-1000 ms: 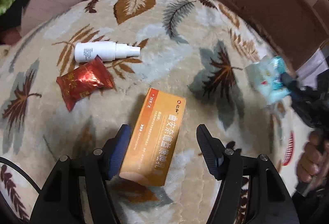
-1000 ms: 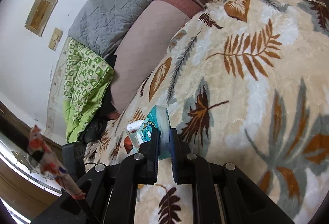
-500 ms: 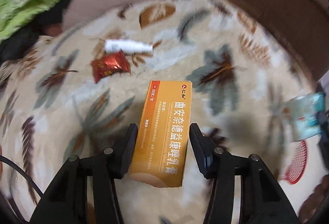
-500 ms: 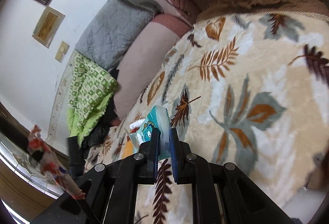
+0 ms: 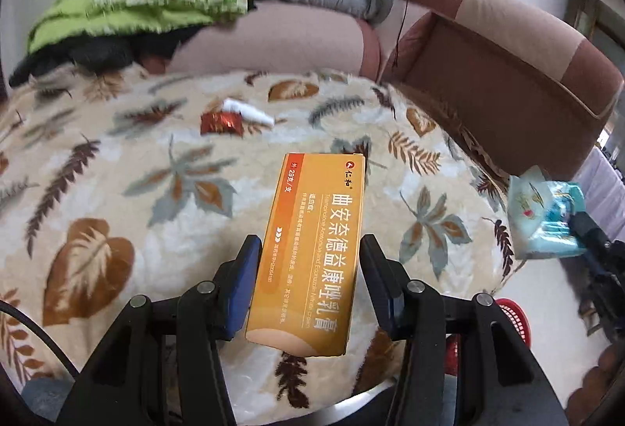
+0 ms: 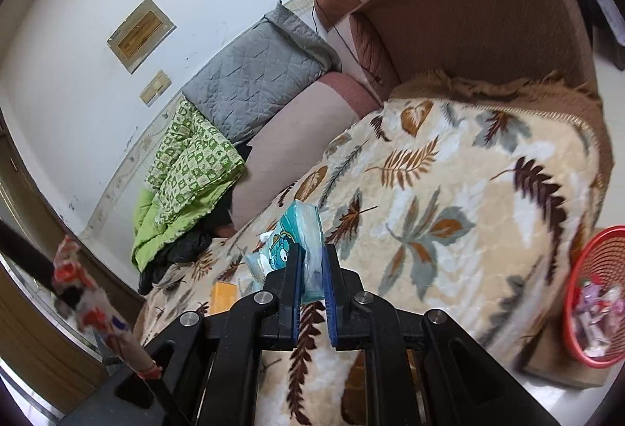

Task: Collect trash
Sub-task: 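Lift the orange box and tissue pack and carry them toward the red wastebasket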

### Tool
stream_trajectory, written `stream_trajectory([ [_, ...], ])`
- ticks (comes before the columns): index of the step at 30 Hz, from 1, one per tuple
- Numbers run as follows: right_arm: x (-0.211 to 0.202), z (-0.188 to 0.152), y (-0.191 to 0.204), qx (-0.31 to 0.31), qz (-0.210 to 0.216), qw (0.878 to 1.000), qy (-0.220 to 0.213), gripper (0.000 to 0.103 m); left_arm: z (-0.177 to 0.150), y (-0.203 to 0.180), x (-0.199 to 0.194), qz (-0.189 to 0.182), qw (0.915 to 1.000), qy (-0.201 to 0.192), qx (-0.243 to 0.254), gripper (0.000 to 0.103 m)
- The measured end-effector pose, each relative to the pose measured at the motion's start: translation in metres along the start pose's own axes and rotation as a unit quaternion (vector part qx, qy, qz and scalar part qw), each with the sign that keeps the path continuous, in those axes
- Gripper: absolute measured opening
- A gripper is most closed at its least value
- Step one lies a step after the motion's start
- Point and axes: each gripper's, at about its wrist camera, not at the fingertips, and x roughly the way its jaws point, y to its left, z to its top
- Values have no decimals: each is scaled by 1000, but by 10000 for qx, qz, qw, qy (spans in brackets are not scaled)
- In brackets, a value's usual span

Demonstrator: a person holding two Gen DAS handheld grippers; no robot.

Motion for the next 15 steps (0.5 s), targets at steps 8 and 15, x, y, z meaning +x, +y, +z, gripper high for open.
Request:
stream_trajectory([
  [8, -40, -2, 10, -265, -173, 9992, -228, 11, 0, -22, -35, -165, 9988, -384, 245, 51],
  [15, -61, 1, 9, -349, -287, 9982, -391, 11, -3, -34, -71, -397, 9975, -540, 215, 51],
])
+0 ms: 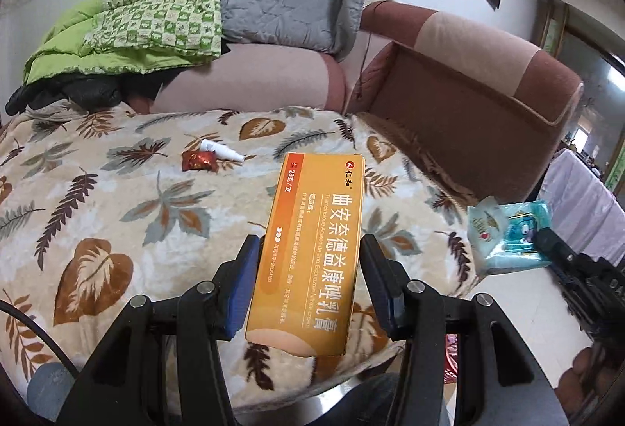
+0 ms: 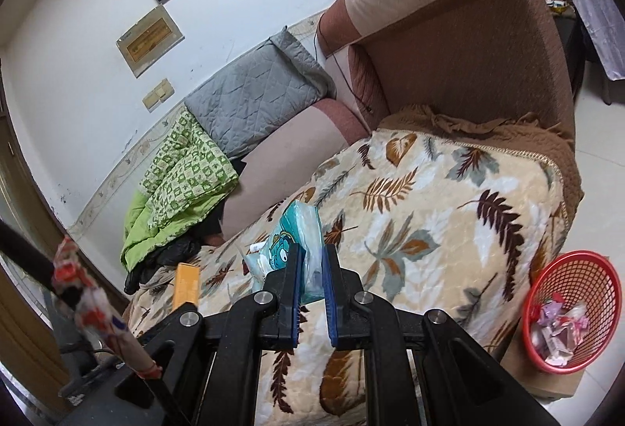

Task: Collect trash
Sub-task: 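Lift the orange box and tissue pack and carry them toward the red wastebasket, then lower the orange box and tissue pack over the wastebasket and open both grippers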

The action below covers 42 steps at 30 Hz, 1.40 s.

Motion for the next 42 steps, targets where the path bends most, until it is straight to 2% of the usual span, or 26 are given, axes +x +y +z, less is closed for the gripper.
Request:
stream_trajectory([
  [8, -24, 4, -13, 45, -26, 9998, -187, 11, 1, -28, -25, -118, 9999, -33, 105, 51],
  [15, -42, 9, -23, 98, -41, 9993, -348, 11, 3, -54, -39, 6, 9995, -69, 297, 51],
  [27, -78, 18, -43, 190, -236, 9970, -709, 11, 1, -92, -59, -65, 9977, -146, 658, 51],
  [42, -120, 20, -69, 364, -483, 9926, -1050, 11, -5, -138, -77, -343, 9938, -196, 1043, 51],
])
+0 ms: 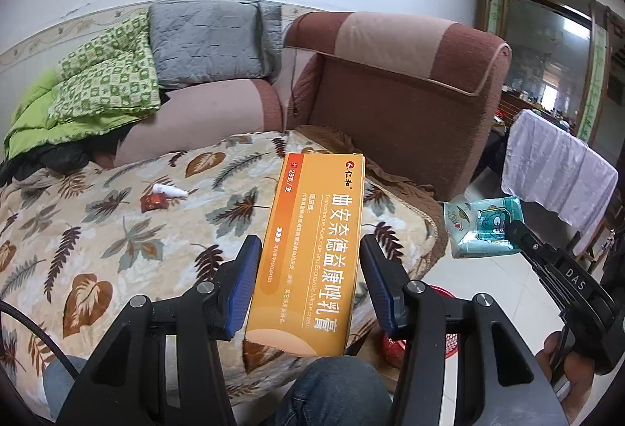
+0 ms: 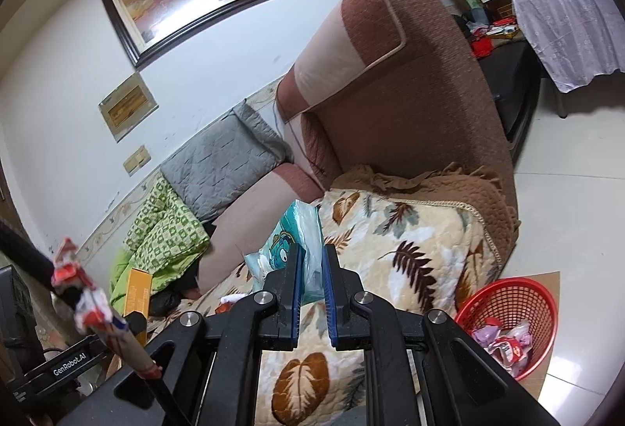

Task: Collect trash
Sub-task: 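Lower the orange box and tissue pack over the wastebasket and open both grippers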

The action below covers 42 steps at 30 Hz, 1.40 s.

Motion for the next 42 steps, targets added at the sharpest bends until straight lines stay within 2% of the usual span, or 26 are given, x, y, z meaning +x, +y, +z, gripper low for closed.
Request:
stream_trajectory([
  [18, -27, 9, -42, 194, -421, 9987, -201, 11, 1, -45, 9, -344, 9986, 70, 397, 51],
  [32, -38, 9, -74, 329, -819, 9958, -239, 11, -4, -70, 33, -727, 9949, 416, 566, 51],
  [42, -37, 5, -112, 626, -1200, 9906, -184, 11, -16, -111, 76, -1356, 9838, 908, 744, 51],
])
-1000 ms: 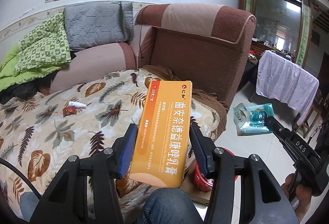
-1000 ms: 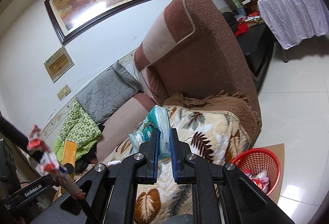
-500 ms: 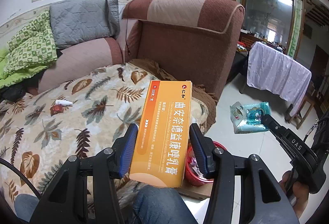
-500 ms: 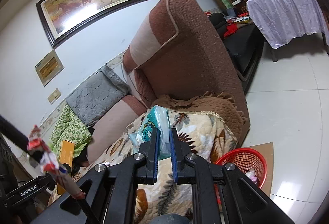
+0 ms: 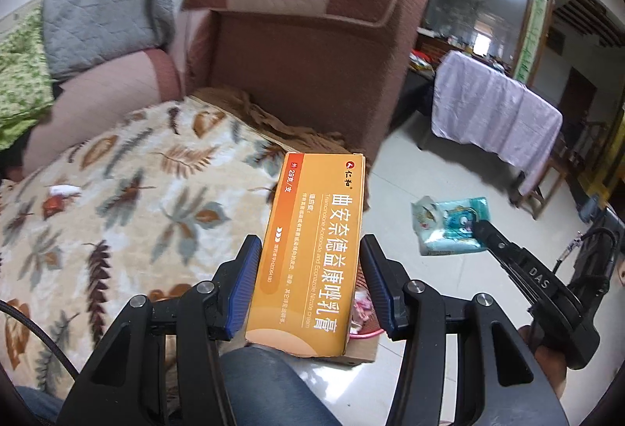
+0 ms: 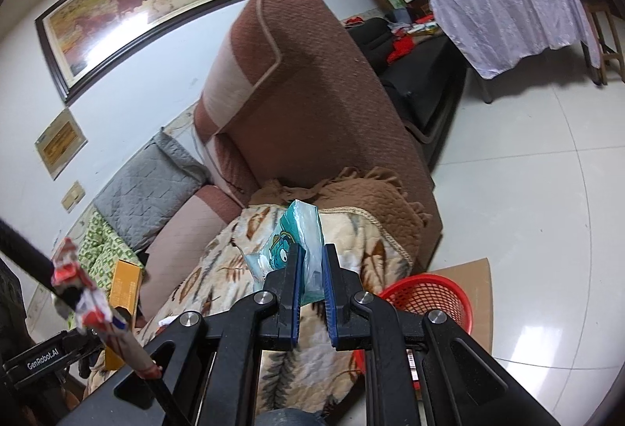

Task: Collect trash
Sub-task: 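Lower the orange box and tissue pack over the wastebasket and open both grippers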

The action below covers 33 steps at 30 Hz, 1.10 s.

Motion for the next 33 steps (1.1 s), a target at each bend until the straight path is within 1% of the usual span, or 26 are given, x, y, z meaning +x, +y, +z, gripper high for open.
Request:
stream_trajectory([
  [7, 19, -3, -25, 159, -268, 9993, 185, 11, -3, -11, 43, -207, 9990, 393, 57, 51],
  [16, 40, -8, -48, 217, -628, 9972, 335, 11, -8, -23, 93, -400, 9964, 733, 113, 51],
  [19, 47, -9, -55, 257, -679, 9966, 402, 11, -12, -25, 107, -443, 9953, 855, 118, 51],
  [23, 53, -9, -62, 297, -712, 9960, 441, 11, -16, -29, 119, -460, 9941, 976, 113, 51],
  [29, 59, -11, -68, 334, -758, 9953, 501, 11, -18, -37, 132, -476, 9931, 1050, 200, 51],
  [33, 62, -12, -70, 377, -823, 9946, 500, 11, -20, -38, 141, -612, 9918, 1113, 160, 51],
])
